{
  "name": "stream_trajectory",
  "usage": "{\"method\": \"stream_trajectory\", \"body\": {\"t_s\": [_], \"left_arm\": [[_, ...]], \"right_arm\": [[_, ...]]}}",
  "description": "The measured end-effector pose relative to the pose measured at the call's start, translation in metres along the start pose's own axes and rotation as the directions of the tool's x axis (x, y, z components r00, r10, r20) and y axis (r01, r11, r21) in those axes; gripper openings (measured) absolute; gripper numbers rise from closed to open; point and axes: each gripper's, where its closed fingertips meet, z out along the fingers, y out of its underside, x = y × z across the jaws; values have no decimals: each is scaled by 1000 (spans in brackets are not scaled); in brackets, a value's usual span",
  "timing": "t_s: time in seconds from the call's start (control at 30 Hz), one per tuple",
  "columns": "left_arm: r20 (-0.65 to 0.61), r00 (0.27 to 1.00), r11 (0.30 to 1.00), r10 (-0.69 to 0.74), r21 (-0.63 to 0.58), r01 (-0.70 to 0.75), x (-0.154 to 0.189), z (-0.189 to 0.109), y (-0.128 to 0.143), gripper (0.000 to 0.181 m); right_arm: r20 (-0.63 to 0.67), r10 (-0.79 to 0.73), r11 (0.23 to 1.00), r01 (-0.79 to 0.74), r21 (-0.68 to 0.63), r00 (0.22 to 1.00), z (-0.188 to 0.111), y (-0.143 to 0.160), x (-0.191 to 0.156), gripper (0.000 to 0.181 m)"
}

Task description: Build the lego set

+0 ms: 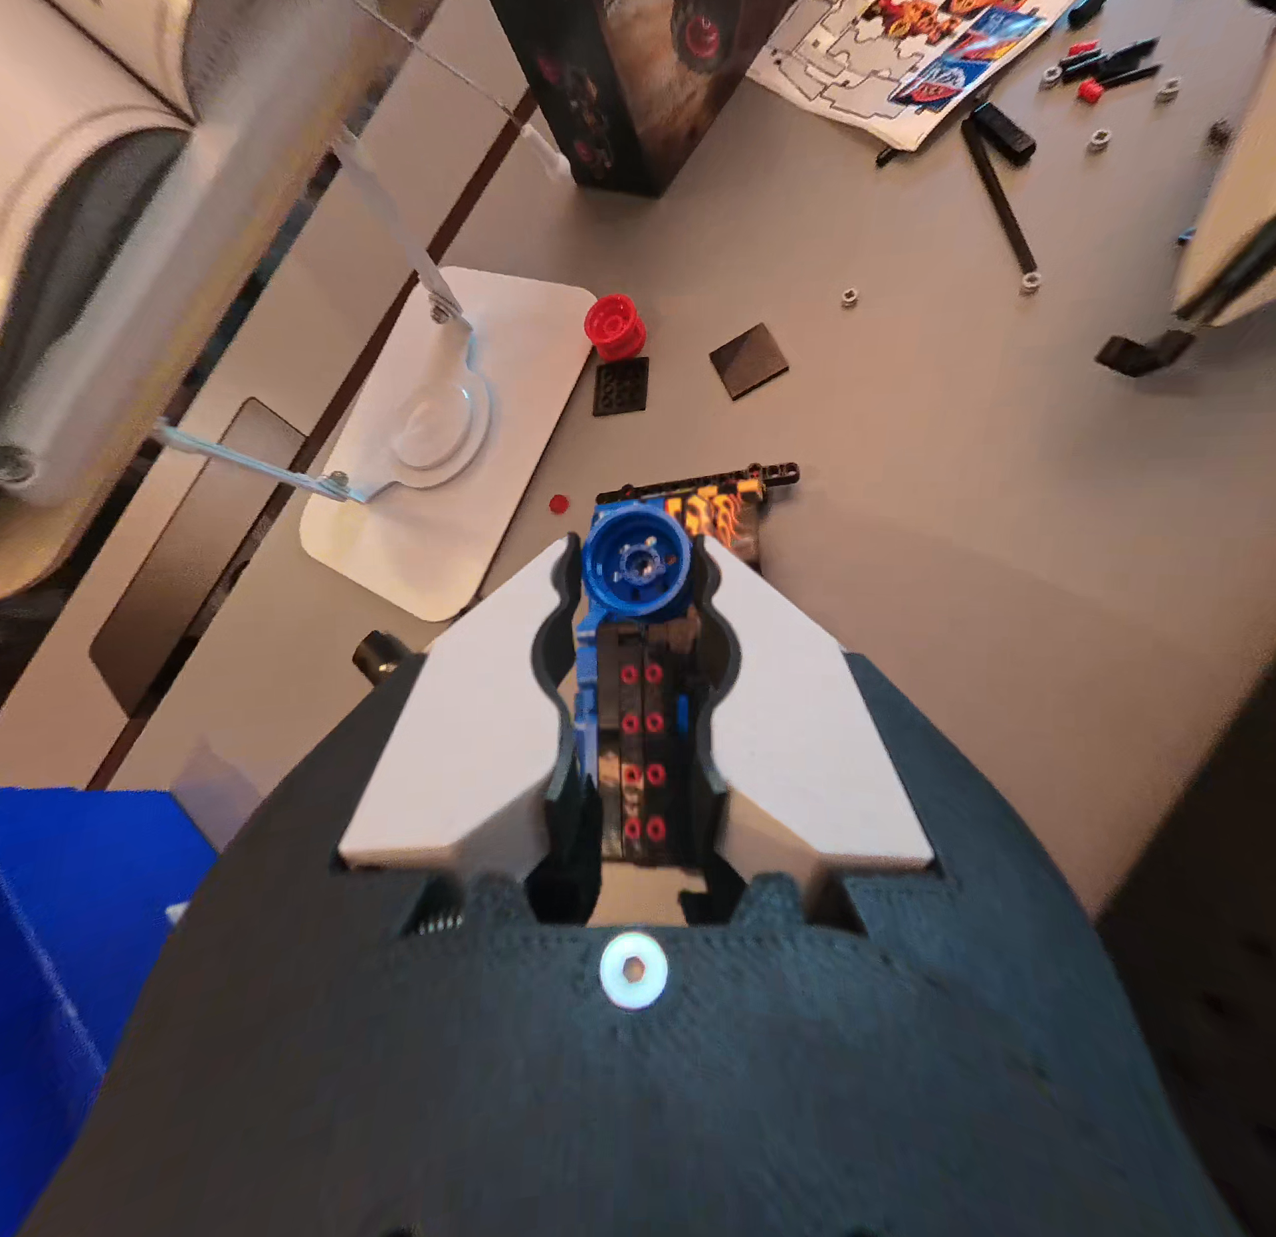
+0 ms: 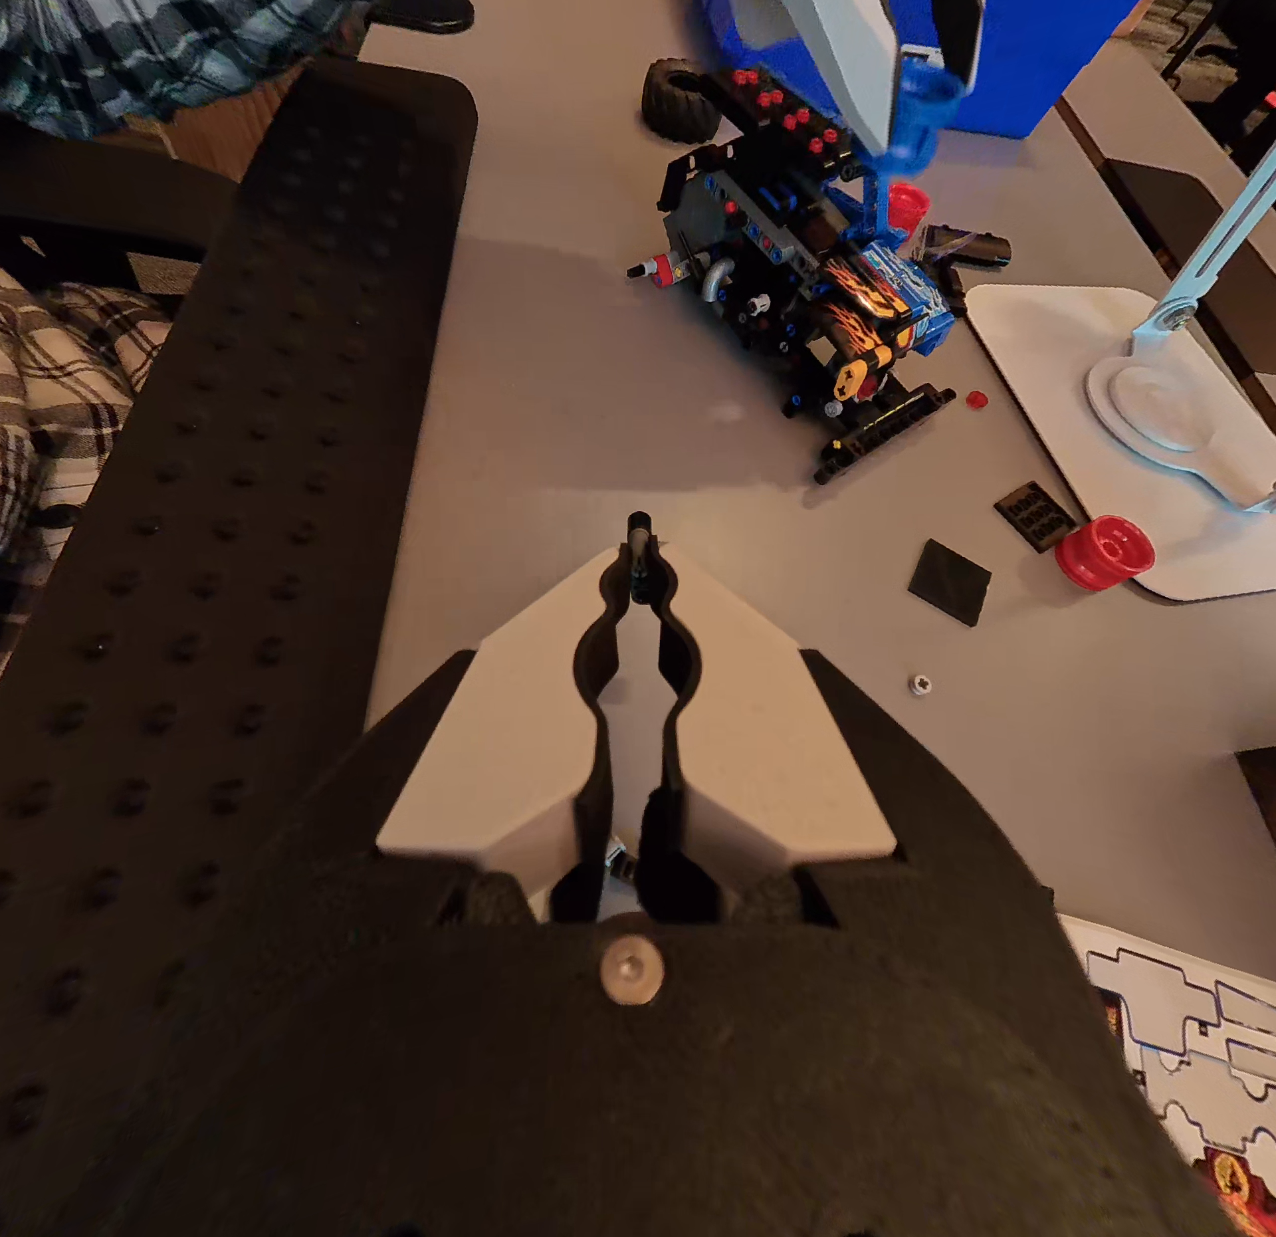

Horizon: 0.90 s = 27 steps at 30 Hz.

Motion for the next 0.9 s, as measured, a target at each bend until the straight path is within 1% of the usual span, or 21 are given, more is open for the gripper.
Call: {"method": "stream_trajectory", "body": {"t_s": [0.07, 0.17, 0.3, 0.37, 0.47, 0.5, 0.57, 0.67, 0.73, 0.87, 0.9], "left_arm": [[5, 1000, 1000, 2, 7, -2, 4, -18, 6, 30], [26, 999, 999, -27, -24, 27, 8, -37, 30, 30], [42, 992, 992, -118, -42, 120, 14, -49, 69, 30], [44, 984, 985, -171, -20, 172, 15, -55, 78, 31], [98, 979, 982, -176, -50, 182, 11, -69, 97, 31], [97, 977, 979, -189, -54, 195, 12, -72, 103, 31], [86, 973, 975, -215, -48, 219, 14, -72, 110, 31], [75, 970, 966, -229, -102, 236, 18, -63, 129, 31], [54, 962, 953, -268, -129, 273, 20, -53, 144, 31], [64, 953, 937, -295, -177, 302, 21, -39, 168, 32], [63, 951, 935, -303, -176, 309, 22, -38, 169, 37]], "right_arm": [[-1, 7, 1000, -7, 5, 1000, 0, -1, 1, 2], [-1, 20, 1000, -20, 9, 1000, 0, -1, 1, 2], [3, 59, 998, -59, 4, 998, 1, 1, 4, 2], [10, 79, 997, -79, 6, 997, 1, 2, 4, 2], [17, 88, 996, -88, 5, 996, 3, 3, 4, 2], [19, 90, 996, -90, 2, 996, 3, 4, 3, 2], [24, 94, 996, -94, 5, 995, 4, 3, 3, 2], [37, 109, 994, -110, 13, 993, 4, 2, 2, 2], [41, 127, 992, -128, 14, 991, 4, 3, 3, 2], [66, 198, 980, -199, 10, 978, 6, 9, 6, 2], [71, 224, 974, -225, 4, 972, 6, 11, 8, 2]]}}
